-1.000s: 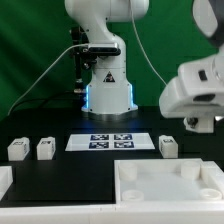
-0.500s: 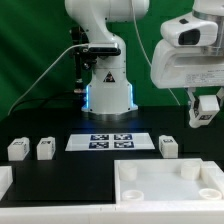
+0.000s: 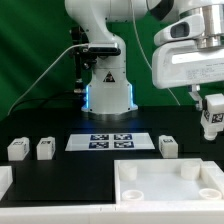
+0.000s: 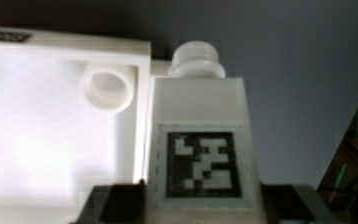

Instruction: Assemble one leg

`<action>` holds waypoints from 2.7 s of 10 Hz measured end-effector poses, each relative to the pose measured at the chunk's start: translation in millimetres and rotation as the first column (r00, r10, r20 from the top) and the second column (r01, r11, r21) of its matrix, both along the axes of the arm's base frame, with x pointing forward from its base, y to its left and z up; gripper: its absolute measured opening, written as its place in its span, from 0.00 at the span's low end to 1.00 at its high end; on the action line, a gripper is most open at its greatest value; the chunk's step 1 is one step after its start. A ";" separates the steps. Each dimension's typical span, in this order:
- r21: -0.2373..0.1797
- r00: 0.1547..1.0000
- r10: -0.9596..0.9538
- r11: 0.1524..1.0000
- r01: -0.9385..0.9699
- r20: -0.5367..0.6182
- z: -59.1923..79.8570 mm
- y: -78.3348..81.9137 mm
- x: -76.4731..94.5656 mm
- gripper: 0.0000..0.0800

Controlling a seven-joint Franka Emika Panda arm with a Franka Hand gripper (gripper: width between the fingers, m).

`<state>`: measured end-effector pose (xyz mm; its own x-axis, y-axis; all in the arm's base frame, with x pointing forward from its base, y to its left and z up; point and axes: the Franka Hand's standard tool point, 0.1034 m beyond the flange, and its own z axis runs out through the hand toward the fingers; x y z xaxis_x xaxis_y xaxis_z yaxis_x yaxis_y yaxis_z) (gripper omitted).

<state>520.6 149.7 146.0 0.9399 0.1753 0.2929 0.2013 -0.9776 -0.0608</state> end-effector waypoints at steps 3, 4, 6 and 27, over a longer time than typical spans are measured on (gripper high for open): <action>-0.074 0.972 0.134 0.990 -0.122 0.191 29.8 -54.4 38.3 0.37; -0.072 0.973 0.135 0.990 -0.124 0.189 29.0 -52.0 37.6 0.37; -0.073 0.972 0.137 0.989 -0.125 0.189 28.6 -52.0 37.5 0.37; -0.031 0.958 0.119 0.993 -0.115 0.259 -52.5 -33.7 96.6 0.37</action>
Offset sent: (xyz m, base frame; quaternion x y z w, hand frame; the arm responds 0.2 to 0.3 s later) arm 0.0000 0.0000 0.0000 0.0000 0.0000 0.0000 1.0000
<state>617.2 116.0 93.4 0.8042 0.2863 0.5209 0.3214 -0.9466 0.0241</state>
